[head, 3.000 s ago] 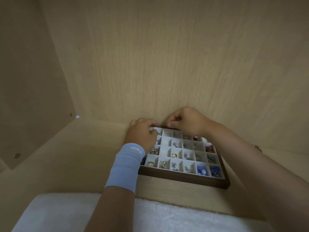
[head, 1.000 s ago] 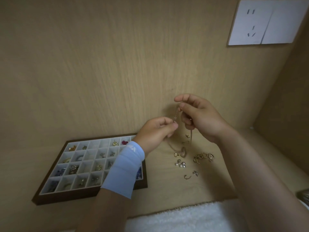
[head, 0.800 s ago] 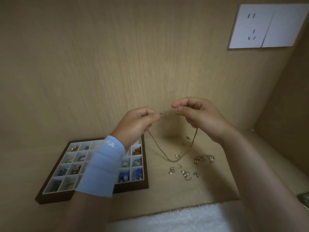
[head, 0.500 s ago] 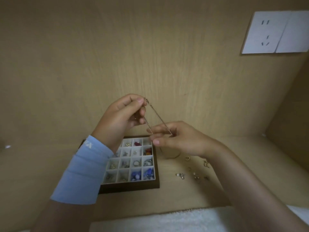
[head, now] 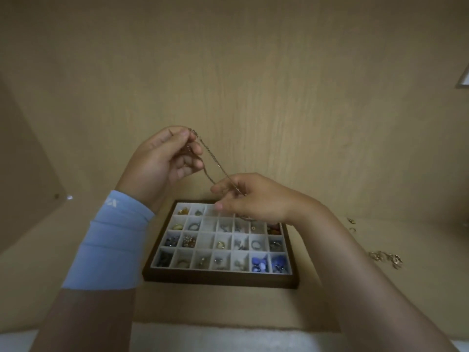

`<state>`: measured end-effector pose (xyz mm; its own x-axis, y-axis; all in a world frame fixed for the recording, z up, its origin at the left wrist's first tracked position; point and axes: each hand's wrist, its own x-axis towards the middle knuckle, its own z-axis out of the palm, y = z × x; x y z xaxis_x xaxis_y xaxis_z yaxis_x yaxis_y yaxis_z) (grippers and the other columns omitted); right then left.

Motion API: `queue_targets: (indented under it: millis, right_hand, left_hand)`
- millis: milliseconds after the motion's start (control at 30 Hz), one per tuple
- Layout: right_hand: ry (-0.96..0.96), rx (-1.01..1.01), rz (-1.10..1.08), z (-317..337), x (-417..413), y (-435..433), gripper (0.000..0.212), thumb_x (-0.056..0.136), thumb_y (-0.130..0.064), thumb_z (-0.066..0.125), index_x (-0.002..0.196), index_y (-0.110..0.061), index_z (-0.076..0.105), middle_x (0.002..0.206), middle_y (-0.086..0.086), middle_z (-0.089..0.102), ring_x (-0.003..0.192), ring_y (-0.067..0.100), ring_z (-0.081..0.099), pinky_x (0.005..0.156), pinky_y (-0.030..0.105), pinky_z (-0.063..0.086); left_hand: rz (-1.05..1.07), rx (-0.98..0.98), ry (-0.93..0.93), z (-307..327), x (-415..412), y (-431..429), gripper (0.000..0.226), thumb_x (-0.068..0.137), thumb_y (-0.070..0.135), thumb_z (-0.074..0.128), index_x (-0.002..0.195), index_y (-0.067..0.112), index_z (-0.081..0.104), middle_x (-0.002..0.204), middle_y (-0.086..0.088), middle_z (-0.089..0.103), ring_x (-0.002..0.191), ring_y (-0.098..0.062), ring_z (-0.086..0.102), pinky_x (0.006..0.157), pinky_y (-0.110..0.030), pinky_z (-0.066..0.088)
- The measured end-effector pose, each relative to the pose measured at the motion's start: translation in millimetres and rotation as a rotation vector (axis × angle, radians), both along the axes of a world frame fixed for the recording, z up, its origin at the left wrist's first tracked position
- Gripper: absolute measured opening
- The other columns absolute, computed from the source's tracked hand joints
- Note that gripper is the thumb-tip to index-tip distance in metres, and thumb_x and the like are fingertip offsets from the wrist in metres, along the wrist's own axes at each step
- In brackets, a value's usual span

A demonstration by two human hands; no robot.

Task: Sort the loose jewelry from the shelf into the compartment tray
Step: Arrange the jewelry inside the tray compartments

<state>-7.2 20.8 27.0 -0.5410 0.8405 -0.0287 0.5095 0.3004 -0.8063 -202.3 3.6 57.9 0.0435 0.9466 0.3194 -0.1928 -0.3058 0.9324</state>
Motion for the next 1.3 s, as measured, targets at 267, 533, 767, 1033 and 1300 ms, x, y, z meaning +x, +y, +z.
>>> queue_targets:
  millis: [267,533,767,1033,1300]
  right_hand:
    - [0.043,0.001,-0.002,-21,-54,21,0.033,0.095,-0.022,0.066,0.128,-0.018,0.062,0.095,-0.006,0.069,0.071,0.0,0.065,0.069,0.019,0.052]
    - [0.116,-0.079,0.005,-30,-64,29,0.028,0.101,-0.018,0.052,0.095,0.0,0.073,0.065,-0.004,0.06,0.058,-0.004,0.057,0.065,0.015,0.041]
    - [0.001,0.237,-0.217,-48,-68,43,0.028,0.1,-0.035,0.056,0.082,-0.022,0.073,0.078,0.007,0.073,0.067,0.009,0.061,0.072,0.032,0.052]
    - [-0.264,0.378,-0.255,-49,-62,46,0.028,0.095,-0.03,0.064,0.068,-0.023,0.066,0.063,-0.01,0.062,0.061,0.001,0.056,0.059,0.02,0.04]
    - [-0.322,0.228,-0.193,-47,-50,51,0.005,0.085,-0.026,0.075,0.086,-0.031,0.075,0.082,-0.015,0.073,0.079,0.0,0.068,0.081,0.025,0.055]
  left_hand:
    - [0.077,0.005,0.021,-5,-21,5,0.02,0.101,0.015,0.045,0.086,0.013,0.058,0.075,-0.002,0.065,0.066,-0.018,0.061,0.071,-0.029,0.055]
    - [0.128,0.04,-0.086,-15,-34,14,0.02,0.101,0.012,0.045,0.086,0.01,0.058,0.082,-0.006,0.066,0.074,-0.019,0.065,0.085,-0.036,0.057]
    - [0.292,0.049,0.187,-18,-35,26,0.015,0.098,0.015,0.052,0.088,0.012,0.063,0.085,-0.003,0.071,0.076,-0.012,0.067,0.076,-0.024,0.055]
    - [0.244,0.033,0.368,-30,-28,43,0.013,0.094,0.013,0.058,0.089,0.006,0.068,0.086,-0.006,0.073,0.073,-0.013,0.068,0.08,-0.03,0.055]
    - [0.206,0.021,0.537,-50,-26,48,0.011,0.089,0.023,0.067,0.084,0.017,0.074,0.078,-0.007,0.073,0.077,-0.017,0.069,0.088,-0.04,0.056]
